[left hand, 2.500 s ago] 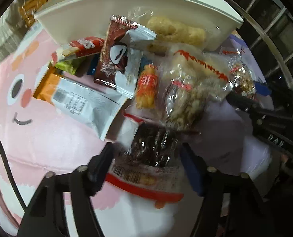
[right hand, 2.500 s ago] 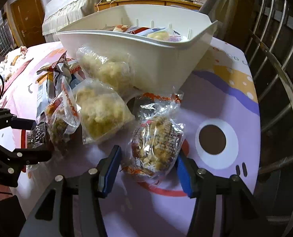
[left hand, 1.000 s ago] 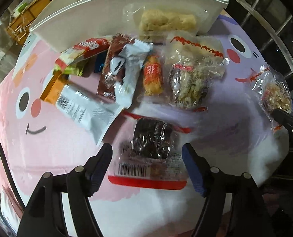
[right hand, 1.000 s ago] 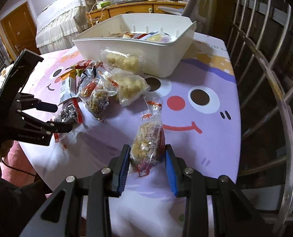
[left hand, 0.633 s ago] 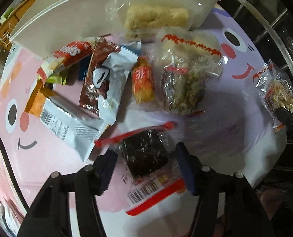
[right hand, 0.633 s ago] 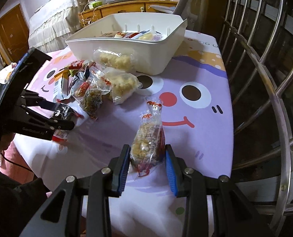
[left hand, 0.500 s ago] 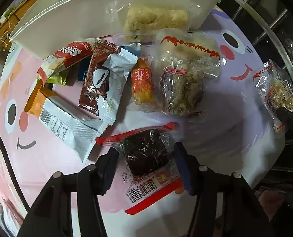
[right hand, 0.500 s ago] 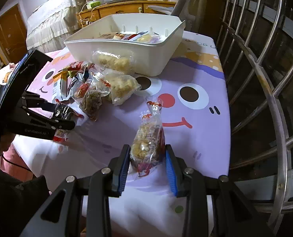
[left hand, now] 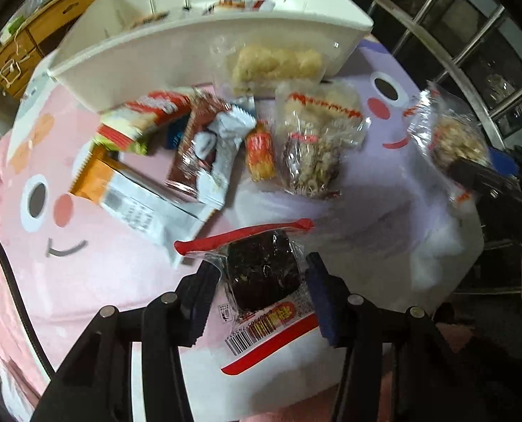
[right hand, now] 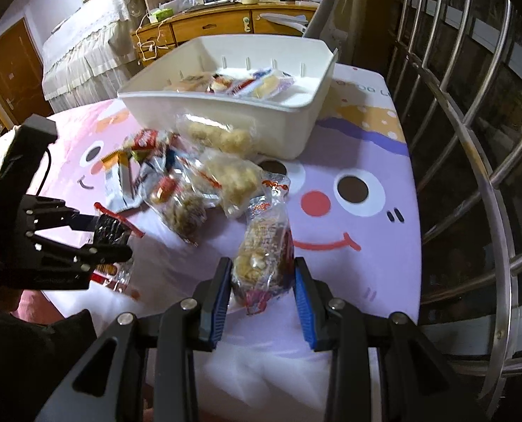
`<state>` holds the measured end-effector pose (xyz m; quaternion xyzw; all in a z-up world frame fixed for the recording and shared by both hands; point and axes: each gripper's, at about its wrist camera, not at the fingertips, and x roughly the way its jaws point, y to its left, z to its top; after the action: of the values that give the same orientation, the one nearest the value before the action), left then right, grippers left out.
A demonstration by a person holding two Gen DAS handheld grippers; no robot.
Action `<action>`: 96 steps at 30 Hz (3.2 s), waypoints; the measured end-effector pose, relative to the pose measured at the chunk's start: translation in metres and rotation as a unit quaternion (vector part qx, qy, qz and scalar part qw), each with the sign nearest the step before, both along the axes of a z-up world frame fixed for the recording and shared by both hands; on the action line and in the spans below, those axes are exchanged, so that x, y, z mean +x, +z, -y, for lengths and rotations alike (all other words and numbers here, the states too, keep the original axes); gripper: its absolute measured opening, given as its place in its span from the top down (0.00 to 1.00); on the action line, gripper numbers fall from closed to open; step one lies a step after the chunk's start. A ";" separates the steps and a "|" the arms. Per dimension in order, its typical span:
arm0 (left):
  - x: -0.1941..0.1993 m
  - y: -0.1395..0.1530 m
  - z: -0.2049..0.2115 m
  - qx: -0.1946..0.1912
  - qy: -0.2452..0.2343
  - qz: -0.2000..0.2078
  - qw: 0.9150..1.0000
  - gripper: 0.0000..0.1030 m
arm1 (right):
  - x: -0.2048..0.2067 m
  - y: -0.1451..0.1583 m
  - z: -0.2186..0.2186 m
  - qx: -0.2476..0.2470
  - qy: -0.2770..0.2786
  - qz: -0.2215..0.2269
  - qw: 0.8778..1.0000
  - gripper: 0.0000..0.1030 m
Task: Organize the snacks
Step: 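Close the left gripper on the dark cake pack and lift while the right holds its bag, then carry both snacks over the white tray and open both grippers, then move both tools back over the remaining snacks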
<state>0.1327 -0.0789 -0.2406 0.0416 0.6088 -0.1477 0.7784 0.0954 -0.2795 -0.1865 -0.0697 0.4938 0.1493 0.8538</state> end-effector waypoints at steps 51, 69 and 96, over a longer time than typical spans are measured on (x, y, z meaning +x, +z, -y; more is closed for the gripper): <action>0.199 0.140 -0.075 -0.084 0.107 0.124 0.983 0.22 | 0.169 0.078 -0.018 0.047 -0.105 0.048 0.992 0.50; 0.130 0.144 -0.093 -0.054 0.191 0.141 0.970 0.22 | 0.129 0.079 0.003 0.115 -0.135 0.006 0.984 0.35; 0.019 0.053 -0.115 -0.055 0.313 0.055 0.947 0.22 | 0.075 -0.011 -0.013 0.165 -0.141 -0.250 0.944 0.28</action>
<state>0.1514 0.0356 -0.1880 -0.1851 0.5384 0.0725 0.8189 0.1706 -0.2660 -0.1979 0.1821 0.6646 0.1195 0.7147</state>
